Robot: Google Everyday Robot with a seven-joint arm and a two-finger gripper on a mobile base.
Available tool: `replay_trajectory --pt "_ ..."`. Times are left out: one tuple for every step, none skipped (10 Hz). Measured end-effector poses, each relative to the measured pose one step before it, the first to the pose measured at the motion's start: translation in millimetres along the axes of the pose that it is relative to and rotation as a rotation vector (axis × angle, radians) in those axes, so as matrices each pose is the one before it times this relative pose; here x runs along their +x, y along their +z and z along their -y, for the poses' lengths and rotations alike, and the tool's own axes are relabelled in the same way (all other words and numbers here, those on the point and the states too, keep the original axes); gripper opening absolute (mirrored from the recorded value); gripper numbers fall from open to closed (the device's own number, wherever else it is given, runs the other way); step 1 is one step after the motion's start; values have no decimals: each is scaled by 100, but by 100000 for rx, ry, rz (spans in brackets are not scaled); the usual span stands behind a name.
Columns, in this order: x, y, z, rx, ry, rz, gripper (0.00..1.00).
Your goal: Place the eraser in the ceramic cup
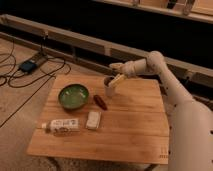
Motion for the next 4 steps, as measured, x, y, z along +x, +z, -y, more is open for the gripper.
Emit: replay_trajectory --pt "204 -88 -61 411 -92 -53 80" --pt "296 -508 -167 1591 -311 -924 80" --pt "379 -538 -291 2659 -233 -4076 80" --pt "337 -683 -381 3409 334 -7356 80"
